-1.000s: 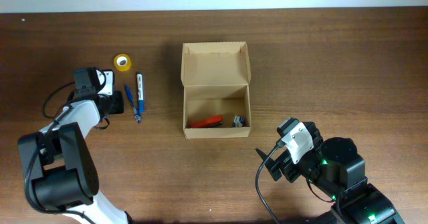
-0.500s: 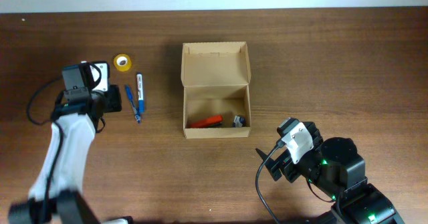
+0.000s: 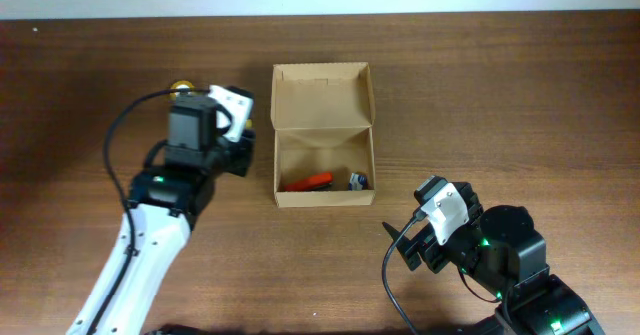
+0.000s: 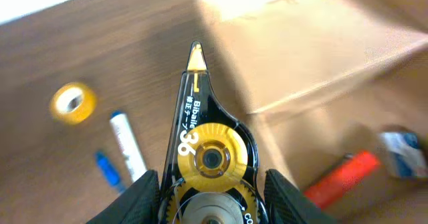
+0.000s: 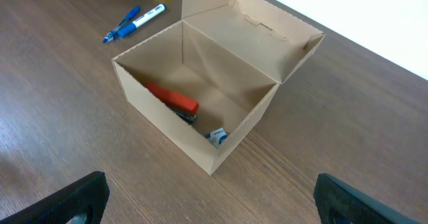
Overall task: Pack container
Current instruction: 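Carry the correction tape into the box with the left gripper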
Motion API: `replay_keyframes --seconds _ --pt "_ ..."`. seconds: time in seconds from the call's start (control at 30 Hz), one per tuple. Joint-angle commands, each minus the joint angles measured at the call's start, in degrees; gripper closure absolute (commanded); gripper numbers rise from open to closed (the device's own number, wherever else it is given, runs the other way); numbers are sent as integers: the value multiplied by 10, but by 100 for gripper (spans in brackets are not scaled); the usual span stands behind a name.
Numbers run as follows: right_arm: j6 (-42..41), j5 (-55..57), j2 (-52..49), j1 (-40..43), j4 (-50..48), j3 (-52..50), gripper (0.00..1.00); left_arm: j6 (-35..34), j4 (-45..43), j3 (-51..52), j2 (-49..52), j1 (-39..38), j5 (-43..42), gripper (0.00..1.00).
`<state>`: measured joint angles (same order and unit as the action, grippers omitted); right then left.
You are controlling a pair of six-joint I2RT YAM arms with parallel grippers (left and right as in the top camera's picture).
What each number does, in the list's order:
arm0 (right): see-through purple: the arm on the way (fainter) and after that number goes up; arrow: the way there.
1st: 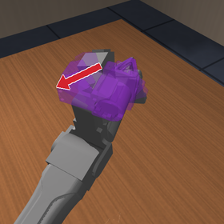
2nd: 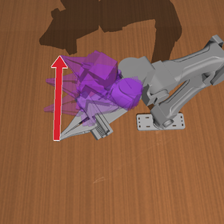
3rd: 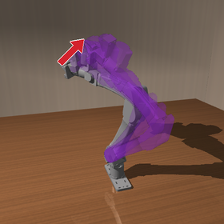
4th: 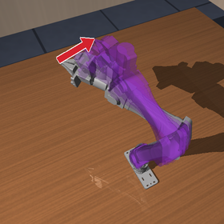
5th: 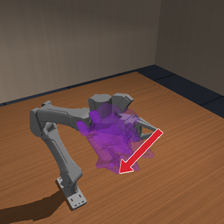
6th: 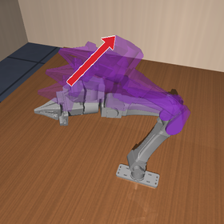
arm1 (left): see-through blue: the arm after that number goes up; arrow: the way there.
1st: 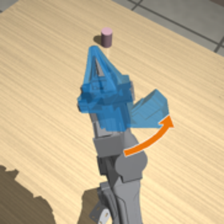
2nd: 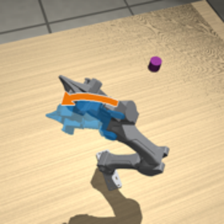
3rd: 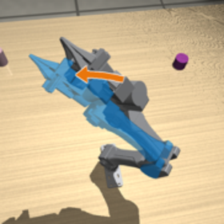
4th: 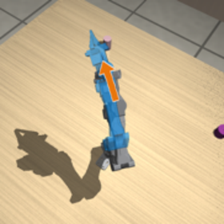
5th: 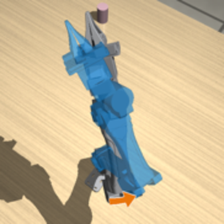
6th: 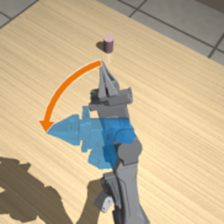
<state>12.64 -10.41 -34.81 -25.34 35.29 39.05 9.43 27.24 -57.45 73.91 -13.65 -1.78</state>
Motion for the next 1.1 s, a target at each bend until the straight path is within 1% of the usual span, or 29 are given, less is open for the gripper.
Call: replay_keyframes --seconds 0.0,0.13,0.27,0.4,0.53,0.67,0.83,1.07 --pt "2 5 -1 -5 -2 -2 1 48 -13 -5 14 -45 -4 98" --pt "2 5 -1 -5 -2 -2 1 112 -46 -5 41 -91 -4 98" --pt "2 5 -1 -5 -2 -2 1 213 -86 -5 85 -126 -4 98" --pt "2 5 -1 -5 -2 -2 1 287 -119 -5 131 -146 -4 98" --pt "2 5 -1 -5 -2 -2 1 363 -123 -5 169 -159 2 98" --pt "2 5 -1 -5 -2 -2 1 380 -122 -5 193 -163 21 98" --pt "2 5 -1 -5 -2 -2 1 435 -120 -5 214 -163 75 98" --pt "2 5 -1 -5 -2 -2 1 445 -118 -5 228 -163 71 98"
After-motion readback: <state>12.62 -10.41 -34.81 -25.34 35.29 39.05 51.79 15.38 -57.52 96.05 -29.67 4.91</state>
